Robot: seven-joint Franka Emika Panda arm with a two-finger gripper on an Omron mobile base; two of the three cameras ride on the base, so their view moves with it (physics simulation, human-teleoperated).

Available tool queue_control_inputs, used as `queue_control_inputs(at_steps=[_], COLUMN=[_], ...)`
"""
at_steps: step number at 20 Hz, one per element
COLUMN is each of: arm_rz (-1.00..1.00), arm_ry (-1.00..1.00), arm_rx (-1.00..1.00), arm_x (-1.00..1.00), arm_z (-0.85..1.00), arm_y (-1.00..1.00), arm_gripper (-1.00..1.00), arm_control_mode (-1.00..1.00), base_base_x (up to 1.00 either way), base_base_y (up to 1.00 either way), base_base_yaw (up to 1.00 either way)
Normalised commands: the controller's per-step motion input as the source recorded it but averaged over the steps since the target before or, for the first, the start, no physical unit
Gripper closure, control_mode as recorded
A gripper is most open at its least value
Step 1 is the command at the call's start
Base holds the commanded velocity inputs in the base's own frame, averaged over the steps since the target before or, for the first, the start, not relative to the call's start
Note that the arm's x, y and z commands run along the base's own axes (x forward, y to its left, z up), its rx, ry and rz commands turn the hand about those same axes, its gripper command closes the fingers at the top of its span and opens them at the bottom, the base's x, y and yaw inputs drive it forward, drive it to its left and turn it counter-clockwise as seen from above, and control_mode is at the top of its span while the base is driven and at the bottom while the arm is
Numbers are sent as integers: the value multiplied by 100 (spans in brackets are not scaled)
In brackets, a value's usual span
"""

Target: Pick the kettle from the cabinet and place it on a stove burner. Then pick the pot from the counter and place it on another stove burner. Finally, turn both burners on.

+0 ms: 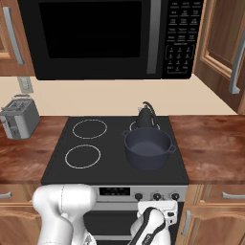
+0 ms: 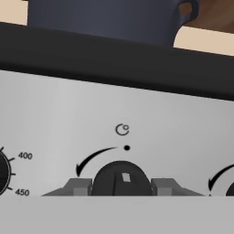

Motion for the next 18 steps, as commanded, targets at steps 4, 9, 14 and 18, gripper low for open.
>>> queue_control_inputs(at_steps=[4,9,14,18], arm_rz=[1,0,0,0], arm_ry=[0,-1,-1,-1], arm_rx=[0,-10,-21,-24], arm_x=[0,-3,-5,-4], arm_z=[0,0,0,0], arm_y=[0,0,0,0], arm_gripper=[100,100,100,100], arm_control_mode=[-100,-100,-100,-100], base_base_x=[0,0,0,0], base_base_y=[0,0,0,0], base_base_yaw=[0,0,0,0])
